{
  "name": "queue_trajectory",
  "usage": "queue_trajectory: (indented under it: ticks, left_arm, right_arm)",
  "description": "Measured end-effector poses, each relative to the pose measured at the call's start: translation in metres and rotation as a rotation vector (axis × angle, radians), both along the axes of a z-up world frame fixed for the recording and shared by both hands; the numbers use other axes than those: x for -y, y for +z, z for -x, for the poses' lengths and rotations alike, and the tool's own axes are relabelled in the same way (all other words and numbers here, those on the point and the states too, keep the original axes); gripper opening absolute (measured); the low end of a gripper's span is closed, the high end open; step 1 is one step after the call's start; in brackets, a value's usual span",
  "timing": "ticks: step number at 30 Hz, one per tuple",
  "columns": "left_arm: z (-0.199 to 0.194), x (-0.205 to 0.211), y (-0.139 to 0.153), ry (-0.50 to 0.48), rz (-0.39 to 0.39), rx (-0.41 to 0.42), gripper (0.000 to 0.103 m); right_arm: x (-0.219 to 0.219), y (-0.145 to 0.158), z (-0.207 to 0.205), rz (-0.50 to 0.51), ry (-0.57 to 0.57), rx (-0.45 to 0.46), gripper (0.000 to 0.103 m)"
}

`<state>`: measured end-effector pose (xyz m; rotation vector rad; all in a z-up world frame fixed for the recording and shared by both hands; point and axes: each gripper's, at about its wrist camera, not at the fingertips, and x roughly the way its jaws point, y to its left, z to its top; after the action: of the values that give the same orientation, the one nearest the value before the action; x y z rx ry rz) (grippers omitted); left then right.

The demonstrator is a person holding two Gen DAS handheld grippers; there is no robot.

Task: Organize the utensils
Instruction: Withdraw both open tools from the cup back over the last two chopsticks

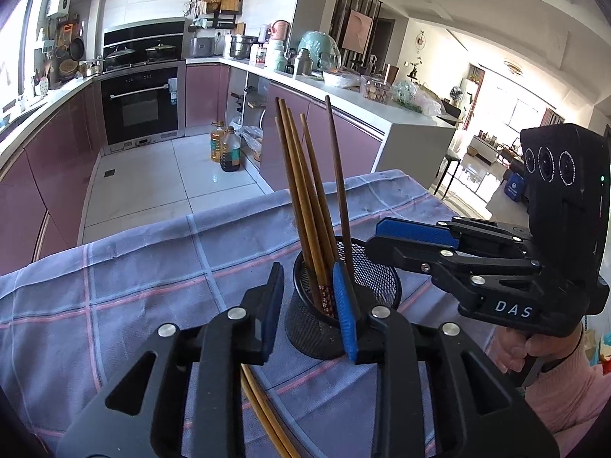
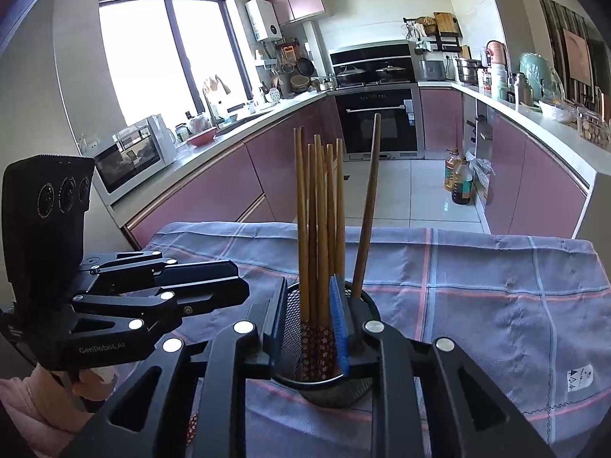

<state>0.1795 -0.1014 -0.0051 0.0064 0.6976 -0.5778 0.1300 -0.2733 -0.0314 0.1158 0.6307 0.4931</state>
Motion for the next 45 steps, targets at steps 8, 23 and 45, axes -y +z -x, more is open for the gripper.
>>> queue_trajectory:
  ticks: [8,23,45]
  left_arm:
    - [0.038,-0.049,-0.014,0.099,-0.014,0.04,0.055]
    - [0.065,-0.108,-0.085,0.317,-0.082,-0.075,0.082]
    - [0.075,-0.105,-0.097,0.301,-0.074,-0.106,0.077]
  right_arm:
    - [-0.018,-0.01,0.045,-0.031,0.106,0.008,0.042]
    - [-0.09,-0.097,0.058,0.089,0.155,-0.211,0.051]
    - [-0.109,-0.103,0.066,0.218,0.128,-0.197,0.044]
